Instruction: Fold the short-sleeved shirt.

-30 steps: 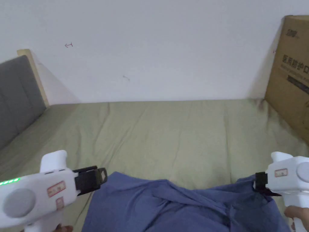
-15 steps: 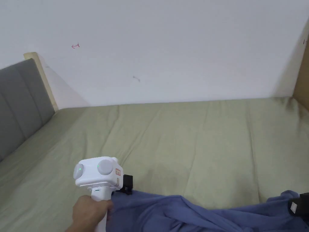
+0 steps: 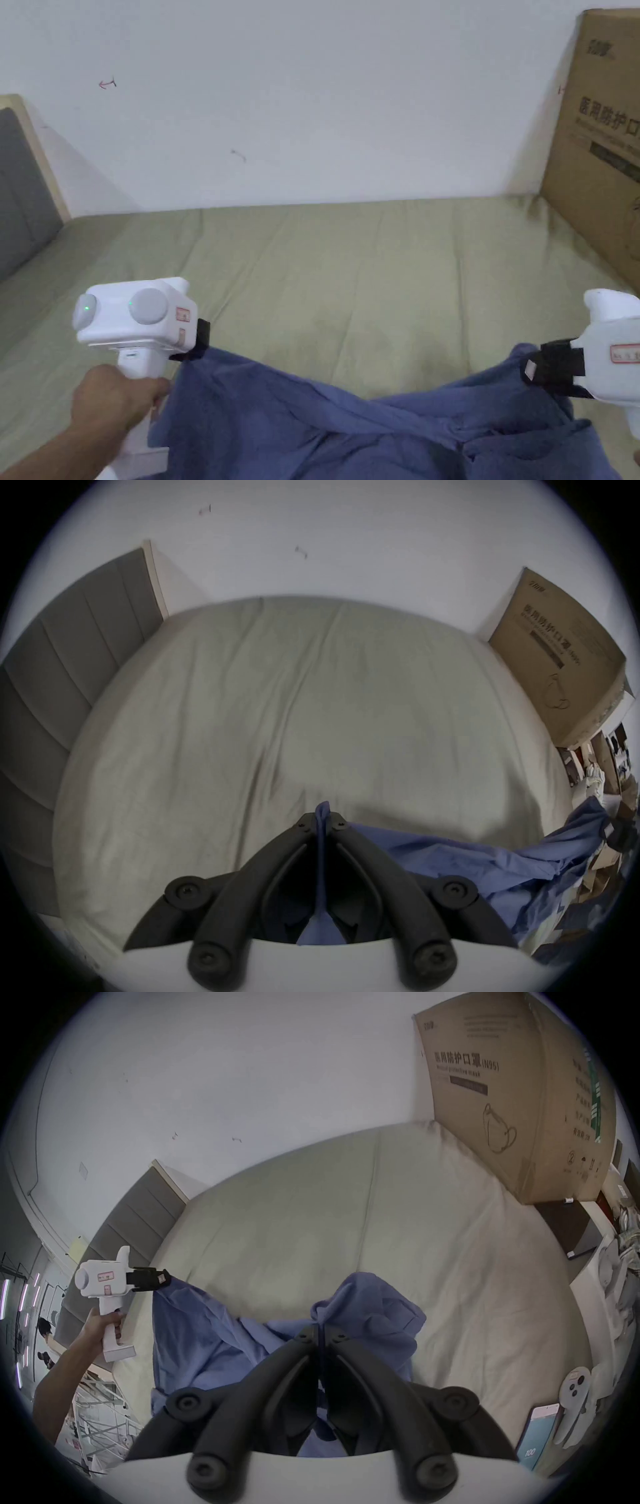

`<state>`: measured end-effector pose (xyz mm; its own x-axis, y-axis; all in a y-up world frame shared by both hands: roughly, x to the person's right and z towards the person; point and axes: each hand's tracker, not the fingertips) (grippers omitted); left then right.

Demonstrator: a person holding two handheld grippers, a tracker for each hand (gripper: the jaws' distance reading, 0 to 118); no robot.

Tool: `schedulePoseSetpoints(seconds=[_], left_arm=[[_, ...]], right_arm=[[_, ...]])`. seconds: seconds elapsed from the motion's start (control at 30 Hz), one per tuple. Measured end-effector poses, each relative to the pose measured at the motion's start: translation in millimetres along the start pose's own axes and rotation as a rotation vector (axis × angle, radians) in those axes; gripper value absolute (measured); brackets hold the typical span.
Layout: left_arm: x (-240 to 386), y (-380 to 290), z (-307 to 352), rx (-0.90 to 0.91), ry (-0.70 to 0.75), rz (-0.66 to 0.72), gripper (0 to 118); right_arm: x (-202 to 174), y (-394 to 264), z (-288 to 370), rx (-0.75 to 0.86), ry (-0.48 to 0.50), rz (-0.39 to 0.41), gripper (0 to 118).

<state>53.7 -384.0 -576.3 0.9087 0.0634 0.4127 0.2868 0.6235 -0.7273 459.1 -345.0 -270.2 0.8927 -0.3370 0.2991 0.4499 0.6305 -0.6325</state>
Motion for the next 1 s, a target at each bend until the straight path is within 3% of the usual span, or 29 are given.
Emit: schedulePoseSetpoints(seconds=[0.1,0.37,0.47,0.57,0.73,1.0], left_arm=[[-1.7,6.9,63.4,0.085,0.017,-0.041,2],[-34.3,35.1,199.1,0.252,0.028,0.019,3],[-45.5,54.4,241.5,0.302,0.021,0.021,3],[-47.3,72.3,288.4,0.390,0.039,0.012,3],[-47.3,106.8,335.8,0.477,0.071,0.032,3],[-49.4,157.0,370.5,0.567,0.121,0.051,3]], right_arm=[[-12.3,9.7,31.4,0.038,0.005,0.030,2],[-45.0,43.8,106.2,0.134,0.007,0.032,2],[-62.4,63.9,134.5,0.205,-0.020,0.078,2],[-82.0,85.4,159.2,0.256,-0.015,0.076,2],[-119.6,130.1,187.1,0.341,-0.046,0.125,2],[-163.5,201.2,211.6,0.432,-0.057,0.116,2]])
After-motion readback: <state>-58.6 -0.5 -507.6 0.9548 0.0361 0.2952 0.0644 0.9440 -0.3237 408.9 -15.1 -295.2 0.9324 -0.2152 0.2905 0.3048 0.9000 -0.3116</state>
